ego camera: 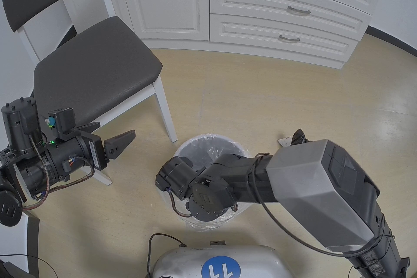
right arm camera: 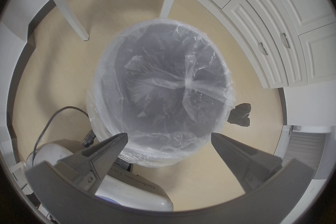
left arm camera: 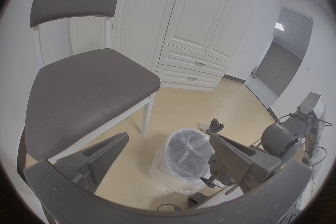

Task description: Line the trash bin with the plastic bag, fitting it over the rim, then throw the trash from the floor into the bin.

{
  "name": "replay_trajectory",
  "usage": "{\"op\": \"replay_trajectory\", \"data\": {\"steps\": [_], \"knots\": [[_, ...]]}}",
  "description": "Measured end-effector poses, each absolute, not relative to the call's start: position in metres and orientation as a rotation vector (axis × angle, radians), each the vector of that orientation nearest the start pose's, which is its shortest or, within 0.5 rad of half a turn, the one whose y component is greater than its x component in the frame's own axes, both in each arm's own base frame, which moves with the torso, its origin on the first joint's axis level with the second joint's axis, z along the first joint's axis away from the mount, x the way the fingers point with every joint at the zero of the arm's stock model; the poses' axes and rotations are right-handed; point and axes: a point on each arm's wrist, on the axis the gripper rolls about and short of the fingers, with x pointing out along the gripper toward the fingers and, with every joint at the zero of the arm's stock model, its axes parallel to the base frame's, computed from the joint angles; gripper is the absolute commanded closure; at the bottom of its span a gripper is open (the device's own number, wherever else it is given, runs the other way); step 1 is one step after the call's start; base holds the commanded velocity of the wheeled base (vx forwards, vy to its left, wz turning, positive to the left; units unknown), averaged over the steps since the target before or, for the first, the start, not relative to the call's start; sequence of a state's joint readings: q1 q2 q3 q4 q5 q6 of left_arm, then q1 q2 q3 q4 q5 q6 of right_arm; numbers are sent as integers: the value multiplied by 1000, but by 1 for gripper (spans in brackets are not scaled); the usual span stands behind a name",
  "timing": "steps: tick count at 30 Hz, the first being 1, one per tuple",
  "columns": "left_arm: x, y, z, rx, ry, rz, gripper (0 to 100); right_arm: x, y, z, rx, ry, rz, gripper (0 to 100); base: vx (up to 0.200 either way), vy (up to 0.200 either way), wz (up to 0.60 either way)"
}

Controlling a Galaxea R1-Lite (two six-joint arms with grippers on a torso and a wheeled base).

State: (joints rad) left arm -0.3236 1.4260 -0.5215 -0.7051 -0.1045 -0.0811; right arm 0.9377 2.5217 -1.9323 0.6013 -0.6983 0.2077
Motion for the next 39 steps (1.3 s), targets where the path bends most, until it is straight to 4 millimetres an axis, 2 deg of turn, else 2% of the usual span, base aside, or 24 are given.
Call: {"op": "replay_trajectory", "data": {"steps": [7, 22, 34, 39], "knots": [[211, -74, 186, -57, 215, -419, 0, 280, 365, 47, -703, 840, 128, 0, 0, 0, 0], [211, -74, 185, -57, 219, -420, 0, 282, 368, 30, -711, 856, 122, 0, 0, 0, 0], [213, -74, 184, -57, 221, -418, 0, 297, 375, 11, -675, 852, 100, 0, 0, 0, 0], [214, -74, 184, -58, 213, -417, 0, 304, 374, -4, -679, 864, 86, 0, 0, 0, 0]]}}
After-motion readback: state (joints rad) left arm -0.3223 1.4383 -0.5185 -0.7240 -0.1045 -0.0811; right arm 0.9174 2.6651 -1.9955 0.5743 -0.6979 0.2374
